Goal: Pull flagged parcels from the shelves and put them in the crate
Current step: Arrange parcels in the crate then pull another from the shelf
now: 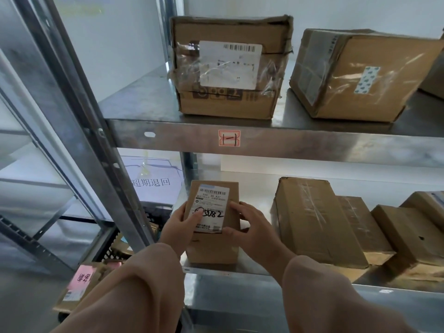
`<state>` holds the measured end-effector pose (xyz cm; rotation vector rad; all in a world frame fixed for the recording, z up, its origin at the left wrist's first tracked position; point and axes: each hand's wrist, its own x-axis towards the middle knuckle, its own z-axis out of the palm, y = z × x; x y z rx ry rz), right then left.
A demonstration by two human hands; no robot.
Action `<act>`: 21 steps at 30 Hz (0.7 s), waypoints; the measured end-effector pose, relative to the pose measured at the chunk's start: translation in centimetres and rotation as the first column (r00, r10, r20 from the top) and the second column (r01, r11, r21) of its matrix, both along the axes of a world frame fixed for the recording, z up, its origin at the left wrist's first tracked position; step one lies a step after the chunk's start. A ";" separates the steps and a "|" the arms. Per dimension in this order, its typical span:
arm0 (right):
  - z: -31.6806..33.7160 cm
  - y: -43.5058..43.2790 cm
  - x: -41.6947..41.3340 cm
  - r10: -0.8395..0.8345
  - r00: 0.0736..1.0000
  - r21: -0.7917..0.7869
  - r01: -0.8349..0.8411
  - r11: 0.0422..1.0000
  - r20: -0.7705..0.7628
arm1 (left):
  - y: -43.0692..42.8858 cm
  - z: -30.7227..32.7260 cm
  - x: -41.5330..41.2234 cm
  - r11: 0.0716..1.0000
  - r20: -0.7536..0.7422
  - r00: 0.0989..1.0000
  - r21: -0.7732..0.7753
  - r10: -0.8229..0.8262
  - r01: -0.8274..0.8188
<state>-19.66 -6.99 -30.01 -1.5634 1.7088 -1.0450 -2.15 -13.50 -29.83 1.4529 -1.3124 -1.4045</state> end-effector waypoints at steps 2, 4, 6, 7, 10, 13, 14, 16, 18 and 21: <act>-0.1 0.3 -0.6 0.017 0.999 0.010 -0.016 1.000 -0.041 | 0.0 -0.1 0.0 0.996 0.086 0.996 -0.092 0.009 -0.001; -0.3 0.9 -1.9 -0.015 0.996 -0.002 0.015 1.000 -0.091 | 0.5 0.1 -0.3 0.983 0.133 0.991 -0.185 0.009 0.016; -0.3 1.7 -3.9 -0.073 0.988 -0.041 0.068 0.997 -0.137 | 0.9 0.8 -0.9 0.949 0.250 0.968 -0.307 0.006 0.074; -0.3 2.1 -5.1 -0.118 0.977 -0.064 0.108 0.992 -0.175 | 1.0 1.5 -1.3 0.923 0.333 0.943 -0.368 0.019 0.112; 0.0 3.4 -9.2 -0.277 0.924 -0.134 0.249 0.959 -0.266 | 1.3 3.9 -2.8 0.829 0.537 0.835 -0.517 0.122 0.211; -0.1 5.0 -13.0 -0.356 0.874 -0.114 0.338 0.934 -0.330 | 2.5 6.2 -5.4 0.751 0.502 0.860 -0.603 0.093 0.270; -0.3 5.7 -14.1 -0.378 0.845 -0.089 0.373 0.924 -0.378 | 3.1 6.5 -6.6 0.715 0.503 0.863 -0.621 0.051 0.320; -0.8 7.1 -15.9 -0.429 0.809 -0.022 0.459 0.888 -0.402 | 4.5 6.0 -9.6 0.656 0.535 0.843 -0.617 -0.054 0.434; -1.2 8.6 -17.1 -0.452 0.825 0.059 0.498 0.865 -0.340 | 5.7 4.2 -12.7 0.660 0.557 0.812 -0.546 -0.175 0.517; -2.0 10.3 -18.3 -0.441 0.838 0.180 0.511 0.840 -0.321 | 7.1 0.7 -16.4 0.755 0.545 0.765 -0.323 -0.344 0.570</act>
